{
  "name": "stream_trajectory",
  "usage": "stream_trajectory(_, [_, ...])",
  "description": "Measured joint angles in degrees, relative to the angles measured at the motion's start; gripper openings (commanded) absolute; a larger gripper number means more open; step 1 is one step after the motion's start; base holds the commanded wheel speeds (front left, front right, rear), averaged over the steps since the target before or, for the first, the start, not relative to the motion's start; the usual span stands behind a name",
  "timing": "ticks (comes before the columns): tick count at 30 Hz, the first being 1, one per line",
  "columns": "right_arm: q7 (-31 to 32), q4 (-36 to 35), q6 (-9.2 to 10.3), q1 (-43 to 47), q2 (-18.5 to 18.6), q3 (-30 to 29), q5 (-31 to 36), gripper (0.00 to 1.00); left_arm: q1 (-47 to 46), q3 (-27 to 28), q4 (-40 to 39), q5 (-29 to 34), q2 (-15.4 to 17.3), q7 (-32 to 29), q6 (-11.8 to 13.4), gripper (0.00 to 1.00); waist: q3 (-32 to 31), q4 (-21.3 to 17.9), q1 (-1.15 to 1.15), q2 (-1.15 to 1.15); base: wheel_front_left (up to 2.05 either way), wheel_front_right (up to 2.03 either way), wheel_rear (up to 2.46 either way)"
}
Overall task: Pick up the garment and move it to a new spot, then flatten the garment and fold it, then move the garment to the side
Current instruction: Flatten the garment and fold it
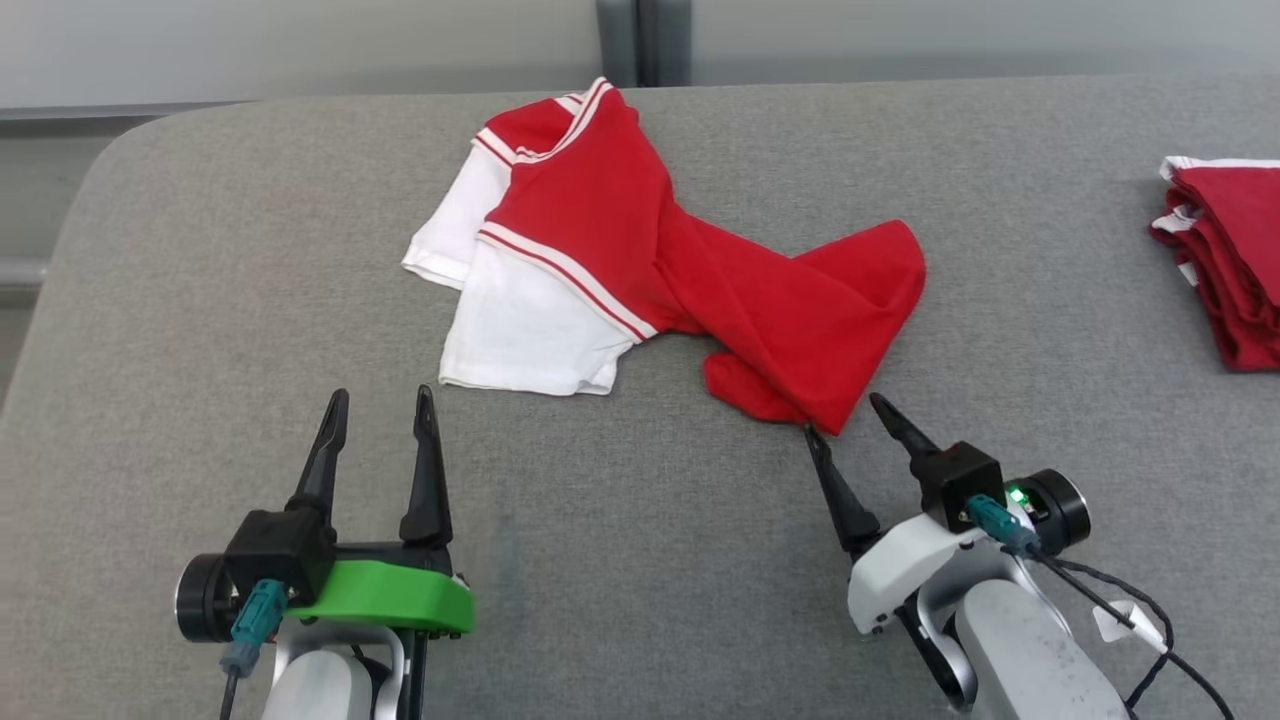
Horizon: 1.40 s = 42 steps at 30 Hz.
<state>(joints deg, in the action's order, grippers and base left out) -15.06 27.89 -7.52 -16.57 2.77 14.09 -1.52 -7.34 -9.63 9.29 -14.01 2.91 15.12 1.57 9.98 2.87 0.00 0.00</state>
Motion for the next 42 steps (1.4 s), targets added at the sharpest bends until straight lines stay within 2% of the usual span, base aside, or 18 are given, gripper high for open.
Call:
stream_trajectory(5, [0.01, 4.64, 0.0, -2.43, 0.02, -2.25, -0.27, 1.0, 0.0, -1.03, -0.87, -0.58, -0.01, 0.0, 0.82, 1.0, 0.12, 2.54, 0.0, 0.0, 0.0, 0.0, 0.0])
stream_trajectory(6, [0.0, 5.39, 0.0, -2.86, 0.02, -2.57, -0.21, 0.68, 0.01, -1.14, -0.92, -0.59, -0.01, 0.0, 1.0, 1.0, 0.18, 2.94, 0.0, 0.0, 0.0, 0.0, 0.0])
stream_trajectory(7, [0.01, 6.04, 0.0, -3.28, 0.0, -3.01, -0.41, 0.48, 0.01, -1.23, -0.93, -0.68, -0.01, 0.0, 1.05, 1.0, 0.26, 3.26, 0.0, 0.0, 0.0, 0.0, 0.0])
stream_trajectory(8, [0.0, 6.61, 0.0, -3.76, 0.04, -3.28, -0.46, 0.32, 0.01, -1.32, -0.94, -0.77, -0.01, 0.0, 1.2, 1.0, 0.36, 3.51, 0.0, 0.0, 0.0, 0.0, 0.0])
stream_trajectory(9, [0.0, 6.89, 0.0, -4.05, 0.04, -3.56, -0.41, 0.23, 0.01, -1.36, -0.94, -0.77, -0.01, 0.0, 1.21, 1.0, 0.46, 3.64, 0.0, 0.0, 0.0, 0.0, 0.0])
stream_trajectory(10, [0.0, 6.88, 0.0, -4.32, 0.01, -3.92, -0.33, 0.0, 0.01, -1.4, -0.97, -0.77, -0.01, 0.0, 1.22, 1.0, 0.58, 3.75, 0.0, 0.0, 0.0, 0.0, 0.0])
stream_trajectory(14, [0.01, 5.8, 0.0, -4.5, -0.01, -5.6, -0.24, 0.0, 0.19, -1.19, -1.08, -0.76, -0.01, 0.0, 1.52, 1.0, 0.65, 3.42, 0.0, 0.0, 0.0, 0.0, 0.0])
stream_trajectory(20, [0.0, 0.15, 0.0, -3.81, 0.42, -7.71, 2.04, 0.0, 0.85, -1.16, -1.49, -0.9, -0.02, 0.0, 1.69, 1.0, 0.34, 1.71, 0.0, 0.0, 0.0, 0.0, 0.0])
stream_trajectory(26, [0.0, -3.43, -0.01, -4.55, 5.97, -6.46, 3.77, 0.0, 0.93, -1.86, -1.69, -1.21, -0.03, 0.0, 1.75, 1.0, 0.3, 0.17, 0.0, 0.0, 0.0, 0.0, 0.0])
stream_trajectory(30, [0.48, 0.77, -0.01, -10.76, 11.18, -4.15, 4.78, 0.0, 0.76, -3.25, -1.89, -1.52, -0.04, 0.0, 1.7, 1.0, 1.02, 0.49, 0.0, 0.0, 0.0, 0.0, 0.0])
stream_trajectory(35, [2.4, 10.72, -0.02, -21.58, 16.93, -0.96, 5.76, 0.0, -0.82, -5.39, -2.11, -1.59, -0.05, 0.0, 1.44, 1.0, 2.48, 2.63, 0.0, 0.0, 0.0, 0.0, 0.0])
stream_trajectory(38, [3.25, 16.79, -0.02, -28.1, 19.13, 0.81, 6.87, 0.0, -1.63, -6.6, -2.21, -1.67, -0.04, 0.0, 1.45, 1.0, 3.78, 4.57, 0.0, 0.0, 0.0, 0.0, 0.0])
stream_trajectory(42, [3.59, 24.18, -0.02, -36.23, 19.98, 1.3, 8.56, 0.0, -2.46, -7.6, -2.31, -1.67, -0.03, 0.0, 1.46, 1.0, 5.97, 7.08, 0.0, 0.0, 0.0, 0.0, 0.0])
